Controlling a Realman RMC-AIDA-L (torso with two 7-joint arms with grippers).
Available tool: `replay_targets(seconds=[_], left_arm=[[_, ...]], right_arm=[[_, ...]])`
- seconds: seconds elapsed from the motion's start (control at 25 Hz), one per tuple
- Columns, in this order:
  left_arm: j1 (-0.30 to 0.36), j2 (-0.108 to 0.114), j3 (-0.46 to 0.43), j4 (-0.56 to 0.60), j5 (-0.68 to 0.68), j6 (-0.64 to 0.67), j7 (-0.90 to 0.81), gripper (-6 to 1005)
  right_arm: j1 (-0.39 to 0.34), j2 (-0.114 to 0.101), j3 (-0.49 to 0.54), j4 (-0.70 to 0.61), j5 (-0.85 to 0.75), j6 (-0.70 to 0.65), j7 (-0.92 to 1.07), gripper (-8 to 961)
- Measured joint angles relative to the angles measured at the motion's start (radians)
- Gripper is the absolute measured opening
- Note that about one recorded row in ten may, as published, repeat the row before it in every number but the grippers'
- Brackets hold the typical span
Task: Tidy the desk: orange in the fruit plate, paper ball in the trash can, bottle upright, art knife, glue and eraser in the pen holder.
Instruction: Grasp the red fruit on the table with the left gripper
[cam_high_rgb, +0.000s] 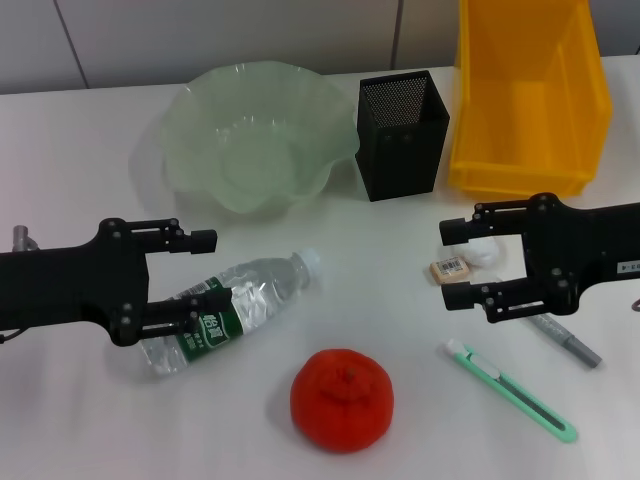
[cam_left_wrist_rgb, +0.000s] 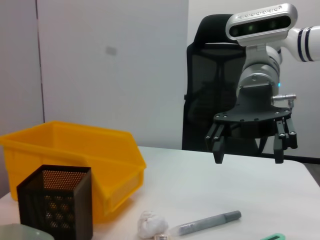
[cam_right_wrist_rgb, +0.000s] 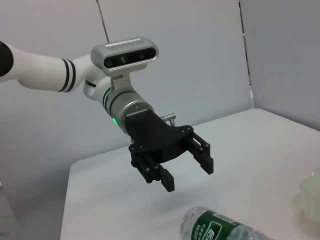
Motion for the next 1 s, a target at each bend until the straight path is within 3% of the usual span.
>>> replay_targets(seconds=[0.44, 0.8, 1.0], left_arm=[[-0.041, 0.0, 0.011, 0.027, -0.002, -0.024, -0.117, 635], [-0.068, -0.009, 0.145, 0.048, -0.013, -0.039, -0.237, 636], [-0.068, -0.009, 0.145, 0.048, -0.013, -0.039, -0.237, 636]], right_arm=[[-0.023, -0.002, 0.008, 0.018, -0.005, 0.021, 0.001, 758], [-0.092, -0.034, 0.043, 0.099, -0.004, 0.127, -0.008, 757], [-0.106, -0.051, 0.069, 0.163, -0.002, 0.177, -0.038, 757]])
